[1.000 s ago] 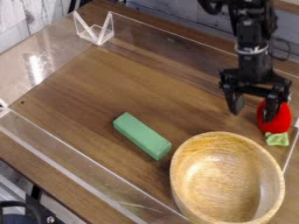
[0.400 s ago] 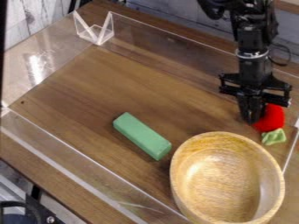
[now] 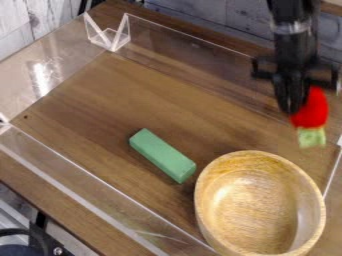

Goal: Move the red object to the left side of the table

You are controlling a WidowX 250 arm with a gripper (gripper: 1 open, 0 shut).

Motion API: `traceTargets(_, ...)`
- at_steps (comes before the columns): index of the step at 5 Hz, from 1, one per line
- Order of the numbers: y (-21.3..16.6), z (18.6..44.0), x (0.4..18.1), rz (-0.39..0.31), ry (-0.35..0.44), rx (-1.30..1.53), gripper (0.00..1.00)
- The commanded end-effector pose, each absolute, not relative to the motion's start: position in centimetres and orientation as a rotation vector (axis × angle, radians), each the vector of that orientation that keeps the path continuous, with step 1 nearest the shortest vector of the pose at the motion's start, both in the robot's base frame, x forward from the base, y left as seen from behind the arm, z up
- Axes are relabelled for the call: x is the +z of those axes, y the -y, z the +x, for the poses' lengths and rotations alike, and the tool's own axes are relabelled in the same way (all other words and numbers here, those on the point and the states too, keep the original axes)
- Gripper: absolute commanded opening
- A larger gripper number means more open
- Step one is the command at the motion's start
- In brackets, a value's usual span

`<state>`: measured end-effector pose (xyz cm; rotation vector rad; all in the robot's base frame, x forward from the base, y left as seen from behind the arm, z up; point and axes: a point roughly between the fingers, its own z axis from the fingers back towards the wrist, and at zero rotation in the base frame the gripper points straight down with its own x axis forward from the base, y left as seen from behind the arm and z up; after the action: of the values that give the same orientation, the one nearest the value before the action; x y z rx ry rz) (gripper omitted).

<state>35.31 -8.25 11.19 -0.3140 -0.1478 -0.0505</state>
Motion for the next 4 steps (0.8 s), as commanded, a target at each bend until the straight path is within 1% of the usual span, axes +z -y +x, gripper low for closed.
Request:
traceTargets(1, 6.4, 35.8, 15.5, -0.334, 0.243, -0.018, 0.0)
traceTargets(2, 6.4, 36.0, 15.9, -0.332, 0.254, 0.007, 0.0)
traceTargets(4, 8.2, 36.4, 14.7, -0.327, 0.232, -0.017, 0.0)
